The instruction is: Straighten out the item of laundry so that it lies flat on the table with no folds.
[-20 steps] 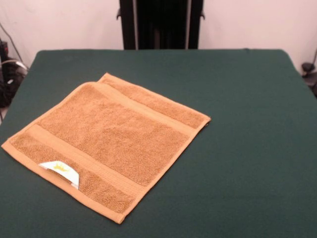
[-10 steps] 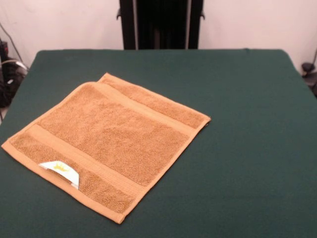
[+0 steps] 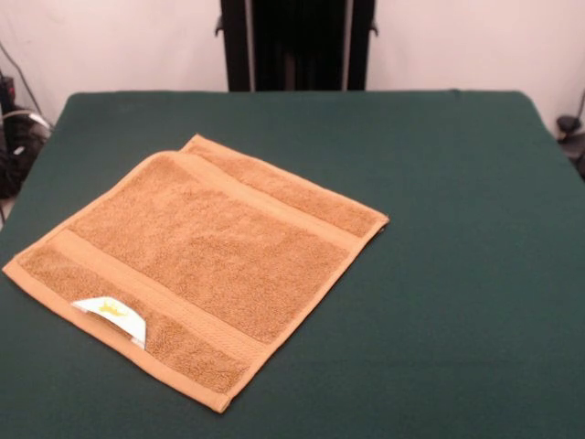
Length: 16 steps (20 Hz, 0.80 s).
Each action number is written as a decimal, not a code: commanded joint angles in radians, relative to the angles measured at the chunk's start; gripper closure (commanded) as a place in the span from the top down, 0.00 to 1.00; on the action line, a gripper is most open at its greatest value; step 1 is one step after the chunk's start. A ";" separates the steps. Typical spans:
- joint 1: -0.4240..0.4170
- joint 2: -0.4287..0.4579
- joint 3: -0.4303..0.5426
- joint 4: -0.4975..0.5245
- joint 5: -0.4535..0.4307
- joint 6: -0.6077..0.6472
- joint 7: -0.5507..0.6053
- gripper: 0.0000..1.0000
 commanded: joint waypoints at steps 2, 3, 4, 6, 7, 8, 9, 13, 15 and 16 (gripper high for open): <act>0.021 -0.186 0.027 0.016 0.053 0.409 -0.184 0.00; 0.020 -0.195 0.028 -0.002 0.055 0.449 -0.187 0.00; 0.017 -0.201 0.032 -0.011 0.057 0.472 -0.188 0.00; 0.014 -0.201 0.039 -0.011 0.053 0.478 -0.183 0.00; 0.012 -0.196 0.044 -0.004 0.055 0.471 -0.174 0.00; 0.010 -0.189 0.048 0.014 0.056 0.439 -0.162 0.00; 0.009 -0.181 0.051 0.032 0.056 0.407 -0.149 0.00; 0.006 -0.115 0.070 0.108 0.047 0.238 -0.091 0.00; 0.004 -0.083 0.075 0.130 0.039 0.164 -0.071 0.00; 0.003 -0.065 0.079 0.139 0.035 0.132 -0.067 0.00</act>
